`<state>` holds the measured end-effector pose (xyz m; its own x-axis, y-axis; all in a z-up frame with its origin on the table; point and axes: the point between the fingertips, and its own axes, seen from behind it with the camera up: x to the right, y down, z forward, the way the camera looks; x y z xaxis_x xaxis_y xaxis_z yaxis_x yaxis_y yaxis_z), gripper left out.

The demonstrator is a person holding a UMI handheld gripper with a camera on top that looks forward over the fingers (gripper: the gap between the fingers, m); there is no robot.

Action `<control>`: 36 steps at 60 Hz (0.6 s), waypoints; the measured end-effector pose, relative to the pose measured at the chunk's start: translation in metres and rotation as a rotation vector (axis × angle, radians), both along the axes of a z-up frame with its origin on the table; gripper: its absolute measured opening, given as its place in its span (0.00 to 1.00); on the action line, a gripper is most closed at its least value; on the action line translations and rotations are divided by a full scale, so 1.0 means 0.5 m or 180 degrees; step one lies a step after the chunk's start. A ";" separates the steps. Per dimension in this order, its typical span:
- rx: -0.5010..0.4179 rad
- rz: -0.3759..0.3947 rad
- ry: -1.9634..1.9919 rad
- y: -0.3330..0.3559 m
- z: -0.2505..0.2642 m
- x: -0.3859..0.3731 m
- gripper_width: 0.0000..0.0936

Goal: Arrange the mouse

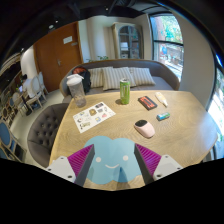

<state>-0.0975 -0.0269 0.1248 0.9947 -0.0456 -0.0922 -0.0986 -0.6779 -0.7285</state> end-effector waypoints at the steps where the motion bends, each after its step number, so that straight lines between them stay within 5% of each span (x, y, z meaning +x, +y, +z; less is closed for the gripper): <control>1: 0.0003 -0.0008 -0.0019 0.000 -0.001 0.004 0.88; 21: -0.0008 -0.0068 -0.0364 0.026 -0.110 0.204 0.88; 36: 0.0225 0.0163 -0.0417 0.168 -0.222 0.317 0.85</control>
